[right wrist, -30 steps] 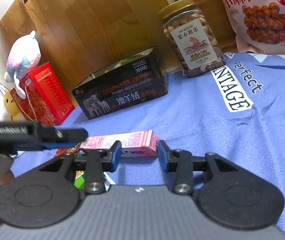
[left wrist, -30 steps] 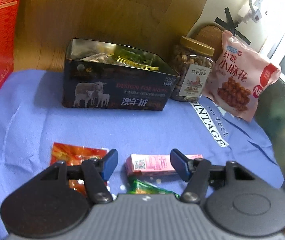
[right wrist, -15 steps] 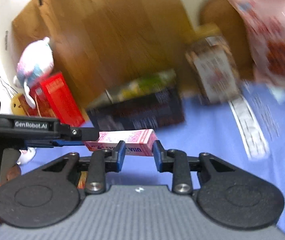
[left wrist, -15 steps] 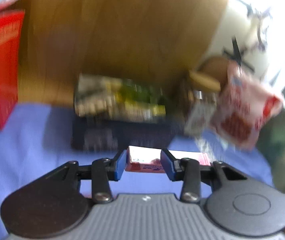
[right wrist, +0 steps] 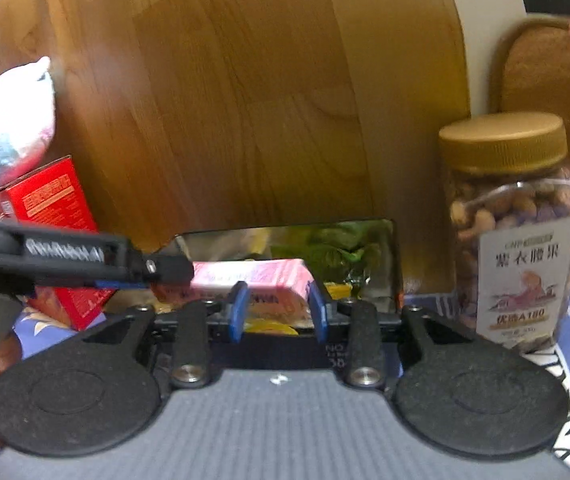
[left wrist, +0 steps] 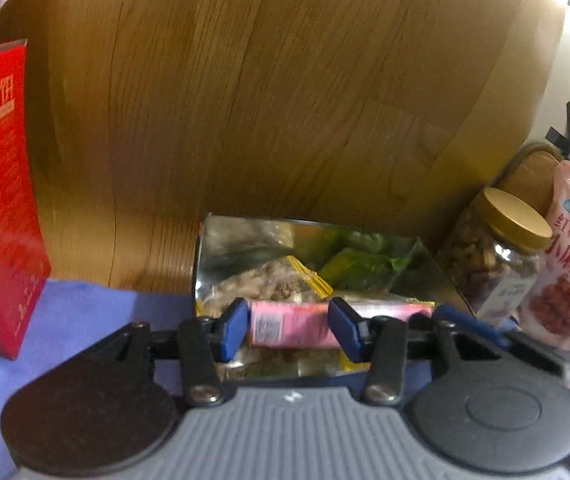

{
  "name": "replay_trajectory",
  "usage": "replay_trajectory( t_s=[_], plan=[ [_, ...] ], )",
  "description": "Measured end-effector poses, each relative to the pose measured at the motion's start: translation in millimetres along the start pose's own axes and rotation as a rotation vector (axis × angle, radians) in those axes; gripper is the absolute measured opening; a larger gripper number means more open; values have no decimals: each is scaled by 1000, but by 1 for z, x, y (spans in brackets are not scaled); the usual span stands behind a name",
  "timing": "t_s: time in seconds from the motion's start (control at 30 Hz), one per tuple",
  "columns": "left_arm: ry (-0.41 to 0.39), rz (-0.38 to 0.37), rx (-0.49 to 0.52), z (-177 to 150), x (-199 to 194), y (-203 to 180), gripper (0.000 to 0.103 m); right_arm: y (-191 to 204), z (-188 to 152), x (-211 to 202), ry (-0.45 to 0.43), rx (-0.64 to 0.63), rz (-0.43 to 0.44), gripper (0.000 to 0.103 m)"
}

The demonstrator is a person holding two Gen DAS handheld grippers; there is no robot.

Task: Organize snacks
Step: 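Carry the pink wafer bar into the tin box and open the left gripper, then grasp the red spicy snack packet with the left gripper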

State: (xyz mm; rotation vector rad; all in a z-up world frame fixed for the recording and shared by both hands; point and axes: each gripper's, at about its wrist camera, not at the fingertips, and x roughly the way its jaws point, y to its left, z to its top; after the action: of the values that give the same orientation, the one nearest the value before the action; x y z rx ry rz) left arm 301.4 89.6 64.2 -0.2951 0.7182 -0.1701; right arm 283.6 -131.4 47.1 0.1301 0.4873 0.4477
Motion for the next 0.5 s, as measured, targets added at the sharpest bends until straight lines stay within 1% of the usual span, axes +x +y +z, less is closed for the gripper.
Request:
replay_trajectory(
  t_s=[0.07, 0.17, 0.23, 0.3, 0.37, 0.43, 0.5],
  plan=[
    [-35, 3, 7, -7, -15, 2, 47, -4, 0, -12, -32, 26, 9, 39],
    [-86, -6, 3, -21, -45, 12, 48, -10, -6, -44, -83, 82, 25, 42],
    [-72, -13, -11, -33, -60, 20, 48, -12, -19, -65, -77, 140, 62, 42],
    [-35, -25, -27, -47, -71, 27, 48, -11, -37, -77, -32, 189, 126, 42],
    [7, -43, -54, -65, -80, 37, 48, -7, -56, -78, 42, 225, 193, 42],
    [52, -65, -95, -86, -89, 48, 47, -2, -72, -67, 143, 276, 251, 42],
    [82, -106, -148, -108, -99, 58, 45, 4, -82, -53, 232, 314, 292, 42]
  ],
)
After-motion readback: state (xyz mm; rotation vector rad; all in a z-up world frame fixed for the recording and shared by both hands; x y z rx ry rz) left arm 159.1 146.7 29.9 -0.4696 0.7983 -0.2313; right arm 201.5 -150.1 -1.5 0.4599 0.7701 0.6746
